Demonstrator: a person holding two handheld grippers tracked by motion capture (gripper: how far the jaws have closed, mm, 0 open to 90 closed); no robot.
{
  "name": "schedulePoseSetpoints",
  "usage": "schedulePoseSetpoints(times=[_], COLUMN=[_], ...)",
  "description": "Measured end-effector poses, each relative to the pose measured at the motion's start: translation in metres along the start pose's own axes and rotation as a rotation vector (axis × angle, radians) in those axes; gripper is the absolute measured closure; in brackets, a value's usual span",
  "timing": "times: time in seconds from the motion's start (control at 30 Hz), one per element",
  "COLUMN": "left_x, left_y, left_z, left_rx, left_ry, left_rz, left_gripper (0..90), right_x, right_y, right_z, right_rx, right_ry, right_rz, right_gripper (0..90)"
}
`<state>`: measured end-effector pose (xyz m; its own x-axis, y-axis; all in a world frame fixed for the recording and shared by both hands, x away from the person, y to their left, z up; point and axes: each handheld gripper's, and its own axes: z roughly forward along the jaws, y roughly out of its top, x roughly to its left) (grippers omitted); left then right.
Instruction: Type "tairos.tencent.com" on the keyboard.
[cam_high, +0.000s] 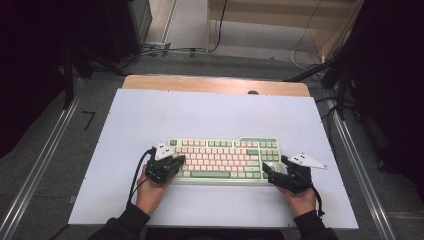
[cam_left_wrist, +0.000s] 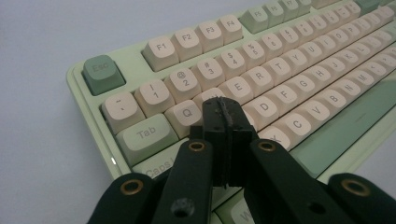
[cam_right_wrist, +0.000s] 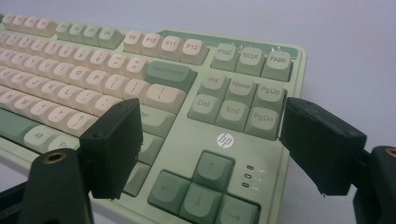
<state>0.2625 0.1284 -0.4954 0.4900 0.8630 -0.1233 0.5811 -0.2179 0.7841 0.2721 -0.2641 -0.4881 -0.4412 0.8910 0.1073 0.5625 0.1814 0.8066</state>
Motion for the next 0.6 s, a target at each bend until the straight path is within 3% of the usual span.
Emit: schedulePoseSetpoints(times=[0.1,0.17,0.2,0.23,0.27,0.33,0.4,0.6], left_x=[0.001,0.002,0.002,0.004,0.006,0.011,0.014,0.016], left_y=[0.001,0.005,0.005,0.007,0.007,0.006,0.004,0.003], left_z=[-0.002,-0.012,-0.012,-0.019,-0.022,-0.025,-0.024,-0.021], left_rx=[-0.020,-0.101,-0.101,-0.174,-0.197,-0.226,-0.215,-0.195], left_ry=[-0.019,-0.020,-0.020,0.007,0.034,0.055,0.067,0.080], left_rz=[-0.022,-0.045,-0.045,-0.061,-0.075,-0.105,-0.124,-0.123], left_gripper=[88.0,70.2,62.1,50.3,41.2,37.4,35.3,33.9], right_x=[0.000,0.000,-0.001,-0.001,-0.001,0.000,0.000,0.003], right_y=[0.000,0.000,0.000,0.000,0.000,0.000,0.000,0.004], right_z=[0.000,-0.001,-0.001,0.000,0.000,0.000,0.000,0.001], right_rx=[-0.004,-0.007,-0.007,-0.006,-0.005,-0.005,-0.007,-0.021], right_ry=[0.002,0.001,0.001,0.001,0.001,0.001,0.002,0.009], right_rz=[0.003,0.000,0.001,0.000,0.001,0.001,0.001,-0.002], right_gripper=[19.2,19.1,19.1,19.1,19.2,19.2,19.2,19.7])
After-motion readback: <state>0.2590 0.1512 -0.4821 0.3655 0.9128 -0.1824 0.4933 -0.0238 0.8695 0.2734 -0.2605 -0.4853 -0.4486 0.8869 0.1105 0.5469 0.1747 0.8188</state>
